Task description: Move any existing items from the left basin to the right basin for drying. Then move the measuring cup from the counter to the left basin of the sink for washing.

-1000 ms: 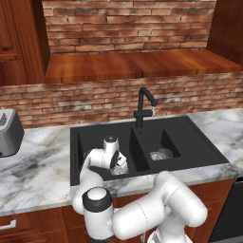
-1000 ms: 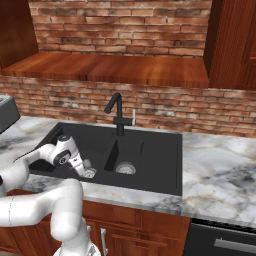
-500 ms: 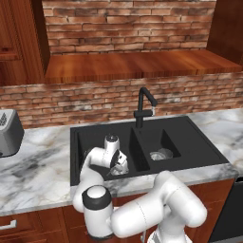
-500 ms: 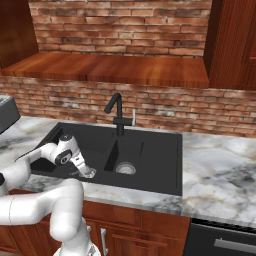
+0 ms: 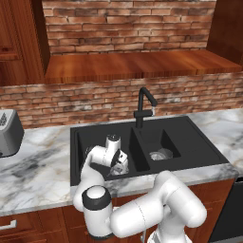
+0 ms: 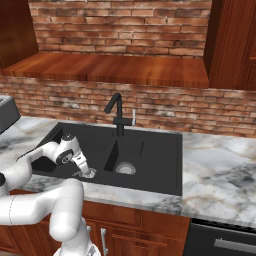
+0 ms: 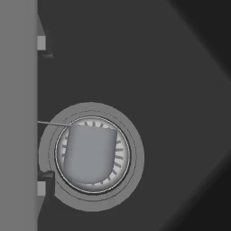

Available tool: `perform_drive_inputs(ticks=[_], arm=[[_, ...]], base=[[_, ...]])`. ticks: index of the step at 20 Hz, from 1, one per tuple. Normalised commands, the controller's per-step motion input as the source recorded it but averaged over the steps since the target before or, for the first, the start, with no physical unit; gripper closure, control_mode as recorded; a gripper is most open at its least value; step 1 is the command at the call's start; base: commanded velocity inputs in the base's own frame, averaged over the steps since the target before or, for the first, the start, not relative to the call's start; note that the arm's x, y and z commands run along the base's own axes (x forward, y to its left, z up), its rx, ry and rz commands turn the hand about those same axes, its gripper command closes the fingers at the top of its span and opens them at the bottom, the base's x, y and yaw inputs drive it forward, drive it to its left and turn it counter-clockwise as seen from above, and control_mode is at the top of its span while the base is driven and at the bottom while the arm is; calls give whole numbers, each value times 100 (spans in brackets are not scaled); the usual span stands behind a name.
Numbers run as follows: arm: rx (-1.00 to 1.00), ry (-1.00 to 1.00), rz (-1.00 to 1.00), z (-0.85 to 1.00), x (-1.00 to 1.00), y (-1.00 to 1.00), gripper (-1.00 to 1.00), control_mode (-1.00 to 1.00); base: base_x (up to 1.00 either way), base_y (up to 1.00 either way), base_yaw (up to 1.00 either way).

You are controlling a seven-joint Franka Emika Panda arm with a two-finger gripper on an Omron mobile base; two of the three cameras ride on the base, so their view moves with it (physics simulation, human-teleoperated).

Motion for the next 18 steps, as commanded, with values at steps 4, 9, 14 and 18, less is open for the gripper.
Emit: perform_drive_inputs(ticks=[4,9,14,18], arm=[[0,-3,3,25,-2,2,-100,-100],[0,-4,0,35,-1,9,-100,-100],[-1,-6,0,42,-2,11,-100,-100],[-2,-7,0,44,-7,8,-100,-100]], base=[[0,0,0],[0,0,0],[0,0,0],[0,0,0]])
